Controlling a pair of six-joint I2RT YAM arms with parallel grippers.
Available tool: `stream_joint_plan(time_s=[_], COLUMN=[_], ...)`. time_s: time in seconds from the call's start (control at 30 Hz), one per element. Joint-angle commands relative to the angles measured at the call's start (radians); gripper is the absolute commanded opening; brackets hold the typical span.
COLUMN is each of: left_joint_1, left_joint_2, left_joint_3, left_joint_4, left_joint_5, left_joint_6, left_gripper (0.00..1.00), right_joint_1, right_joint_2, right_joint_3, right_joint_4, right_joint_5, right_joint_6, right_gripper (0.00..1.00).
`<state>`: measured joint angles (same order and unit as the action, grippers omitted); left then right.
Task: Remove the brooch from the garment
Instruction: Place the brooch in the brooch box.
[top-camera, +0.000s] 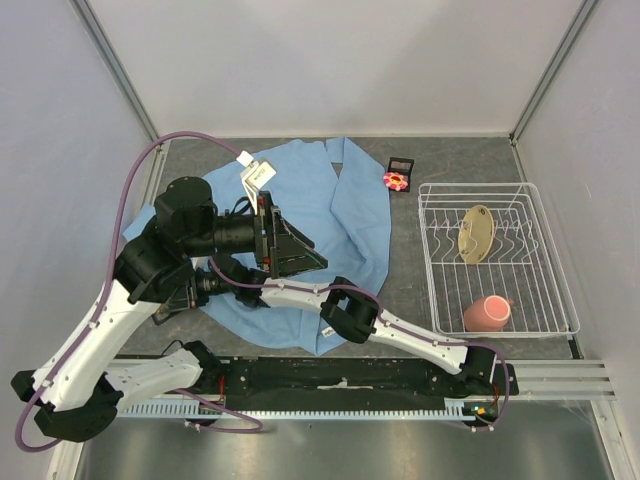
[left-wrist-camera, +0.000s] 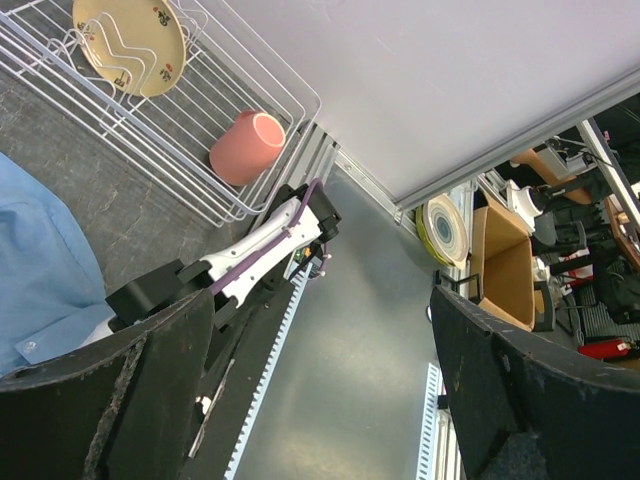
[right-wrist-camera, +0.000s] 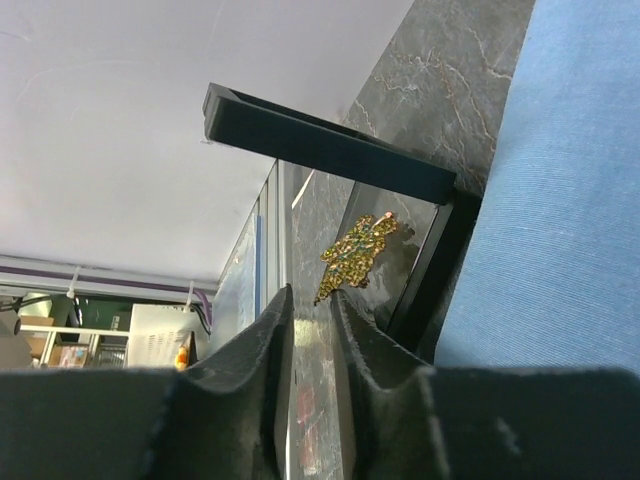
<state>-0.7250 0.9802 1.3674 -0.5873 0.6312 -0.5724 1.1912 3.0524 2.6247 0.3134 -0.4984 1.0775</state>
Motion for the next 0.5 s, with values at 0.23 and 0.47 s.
stream_joint_plan(time_s=[0.23, 0.47], left_joint_1=[-0.005, -0.007], left_joint_2=[0.005, 0.026], left_joint_3=[0.044, 0.098], left_joint_4=[0.024, -0.017], left_joint_5=[0.021, -0.002], left_joint_6=[-0.012, 0.008], left_gripper=[0.94, 0.95], right_joint_1=[-0.036, -0.073], right_joint_2=[-0.139, -0.357], right_joint_3=[-0.086, -0.31], right_joint_4=[-0.046, 0.019], right_joint_5=[-0.052, -0.094], right_joint_6=[-0.091, -0.125], right_gripper=[0.35, 0.38])
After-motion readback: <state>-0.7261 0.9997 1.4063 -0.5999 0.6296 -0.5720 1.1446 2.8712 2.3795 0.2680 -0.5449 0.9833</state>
